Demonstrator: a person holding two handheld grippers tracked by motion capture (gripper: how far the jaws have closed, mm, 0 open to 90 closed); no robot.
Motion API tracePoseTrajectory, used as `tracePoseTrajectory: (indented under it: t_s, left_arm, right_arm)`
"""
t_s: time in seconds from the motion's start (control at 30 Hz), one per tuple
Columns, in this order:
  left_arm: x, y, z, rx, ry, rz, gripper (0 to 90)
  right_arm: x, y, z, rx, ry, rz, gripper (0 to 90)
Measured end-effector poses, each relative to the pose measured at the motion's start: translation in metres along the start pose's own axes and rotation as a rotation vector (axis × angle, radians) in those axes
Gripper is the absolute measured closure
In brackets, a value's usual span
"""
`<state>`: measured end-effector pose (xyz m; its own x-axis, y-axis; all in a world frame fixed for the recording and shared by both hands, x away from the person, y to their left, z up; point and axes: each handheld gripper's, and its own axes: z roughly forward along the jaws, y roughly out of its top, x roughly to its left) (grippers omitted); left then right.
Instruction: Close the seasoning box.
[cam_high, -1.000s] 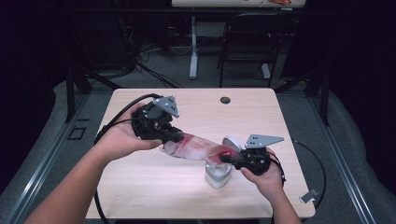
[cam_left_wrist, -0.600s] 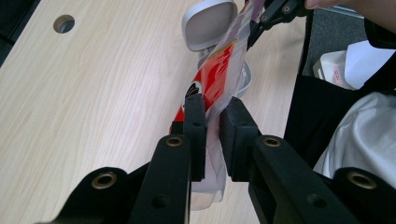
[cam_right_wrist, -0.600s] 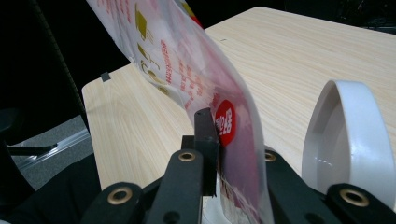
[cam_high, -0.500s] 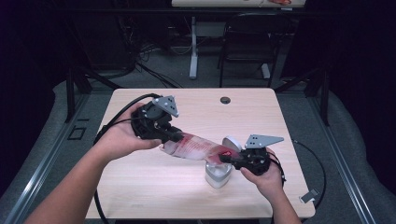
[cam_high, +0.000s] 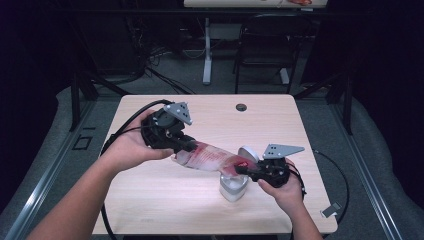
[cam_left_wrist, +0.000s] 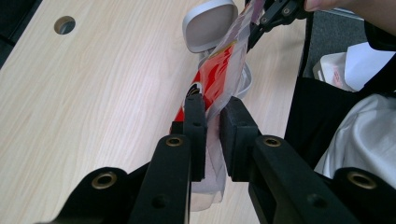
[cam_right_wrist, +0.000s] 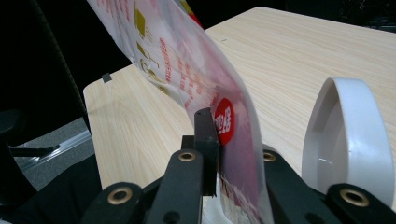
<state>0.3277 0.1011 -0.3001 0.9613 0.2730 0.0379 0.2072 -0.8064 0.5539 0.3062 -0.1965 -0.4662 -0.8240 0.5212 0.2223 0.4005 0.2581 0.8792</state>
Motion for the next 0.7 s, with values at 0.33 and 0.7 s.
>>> tracePoseTrajectory:
  t_s: [0.33, 0.7]
  left_arm:
    - [-0.001, 0.0038, 0.0016, -0.008, 0.002, 0.007, 81.5]
    - [-0.0017, 0.0055, 0.0022, -0.013, 0.0, 0.014, 81.7]
  right_arm:
    - [-0.0023, -0.0019, -0.0004, 0.004, -0.002, 0.006, 87.0]
    - [-0.002, -0.0024, -0.0015, 0.01, -0.003, 0.004, 88.1]
